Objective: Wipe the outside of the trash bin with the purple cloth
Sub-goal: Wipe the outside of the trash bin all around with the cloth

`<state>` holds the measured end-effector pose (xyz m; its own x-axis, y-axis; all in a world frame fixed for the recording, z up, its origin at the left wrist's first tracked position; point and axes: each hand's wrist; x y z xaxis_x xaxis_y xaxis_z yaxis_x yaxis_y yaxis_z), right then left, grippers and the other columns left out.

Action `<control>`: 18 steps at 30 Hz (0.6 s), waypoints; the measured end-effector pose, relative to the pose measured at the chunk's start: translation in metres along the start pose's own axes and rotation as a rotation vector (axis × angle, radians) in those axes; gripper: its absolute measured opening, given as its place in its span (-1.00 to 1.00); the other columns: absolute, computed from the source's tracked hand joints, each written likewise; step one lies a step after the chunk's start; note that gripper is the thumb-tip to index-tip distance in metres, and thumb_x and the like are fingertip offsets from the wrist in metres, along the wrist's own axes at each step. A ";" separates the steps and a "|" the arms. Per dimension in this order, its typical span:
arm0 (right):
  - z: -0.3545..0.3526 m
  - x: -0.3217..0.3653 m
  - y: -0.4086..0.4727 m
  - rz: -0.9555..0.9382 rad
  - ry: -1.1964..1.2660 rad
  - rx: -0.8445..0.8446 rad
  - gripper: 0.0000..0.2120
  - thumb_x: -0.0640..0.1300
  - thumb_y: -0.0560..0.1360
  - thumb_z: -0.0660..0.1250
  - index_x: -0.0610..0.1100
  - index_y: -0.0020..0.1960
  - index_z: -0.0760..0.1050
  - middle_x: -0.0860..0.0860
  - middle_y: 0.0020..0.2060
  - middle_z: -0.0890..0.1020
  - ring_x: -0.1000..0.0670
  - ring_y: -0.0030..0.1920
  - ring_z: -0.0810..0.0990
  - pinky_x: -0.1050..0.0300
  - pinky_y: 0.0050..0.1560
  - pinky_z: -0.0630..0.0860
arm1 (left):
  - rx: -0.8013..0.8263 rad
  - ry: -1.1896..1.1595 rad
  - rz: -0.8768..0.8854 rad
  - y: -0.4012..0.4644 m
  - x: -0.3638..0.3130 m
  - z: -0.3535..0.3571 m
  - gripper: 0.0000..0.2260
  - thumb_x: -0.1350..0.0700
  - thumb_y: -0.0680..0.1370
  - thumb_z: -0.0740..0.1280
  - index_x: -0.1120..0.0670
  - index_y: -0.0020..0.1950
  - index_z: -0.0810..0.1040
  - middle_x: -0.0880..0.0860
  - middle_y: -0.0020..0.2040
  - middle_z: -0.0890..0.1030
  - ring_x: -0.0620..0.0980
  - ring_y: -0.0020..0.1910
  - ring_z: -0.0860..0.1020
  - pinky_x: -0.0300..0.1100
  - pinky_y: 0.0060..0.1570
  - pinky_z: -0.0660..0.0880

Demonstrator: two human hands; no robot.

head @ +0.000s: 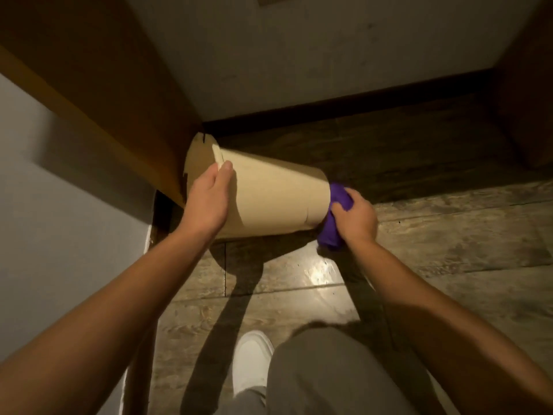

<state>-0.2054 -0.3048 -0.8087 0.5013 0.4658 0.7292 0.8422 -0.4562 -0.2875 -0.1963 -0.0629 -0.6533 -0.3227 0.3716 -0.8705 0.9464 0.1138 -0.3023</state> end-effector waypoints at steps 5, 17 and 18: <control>-0.029 0.038 -0.010 -0.172 0.242 -0.105 -0.59 0.01 0.58 0.42 0.09 0.42 0.52 0.01 0.30 0.59 -0.05 0.23 0.58 0.14 0.08 0.47 | 0.011 -0.052 -0.038 0.006 -0.008 -0.007 -0.69 -0.23 0.67 0.12 -0.29 -0.06 0.63 -0.17 -0.07 0.71 -0.10 -0.03 0.66 -0.02 0.03 0.52; 0.007 0.084 -0.050 -0.519 0.033 -0.044 -0.55 0.19 0.54 0.29 0.15 0.42 0.47 -0.04 0.37 0.55 -0.14 0.31 0.52 -0.10 0.27 0.48 | 0.035 0.015 0.003 0.005 -0.011 -0.009 -0.66 -0.16 0.70 0.08 -0.08 0.13 0.61 0.03 0.07 0.67 0.06 0.05 0.62 -0.06 -0.11 0.48; 0.002 0.073 -0.041 -0.443 0.026 -0.054 -0.55 0.16 0.53 0.31 0.12 0.40 0.50 -0.06 0.35 0.56 -0.17 0.29 0.53 -0.10 0.25 0.49 | 0.035 0.018 0.004 0.004 -0.010 -0.011 -0.68 -0.16 0.70 0.08 -0.12 0.13 0.60 0.01 0.09 0.65 0.05 0.06 0.59 -0.07 -0.12 0.44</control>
<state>-0.2027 -0.2503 -0.7451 0.0883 0.6060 0.7906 0.9626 -0.2559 0.0886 -0.1889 -0.0557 -0.6417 -0.3183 0.3881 -0.8649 0.9465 0.0798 -0.3126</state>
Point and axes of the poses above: each hand's wrist, its own y-axis towards the middle knuckle, its own z-axis out of the palm, x = y × z
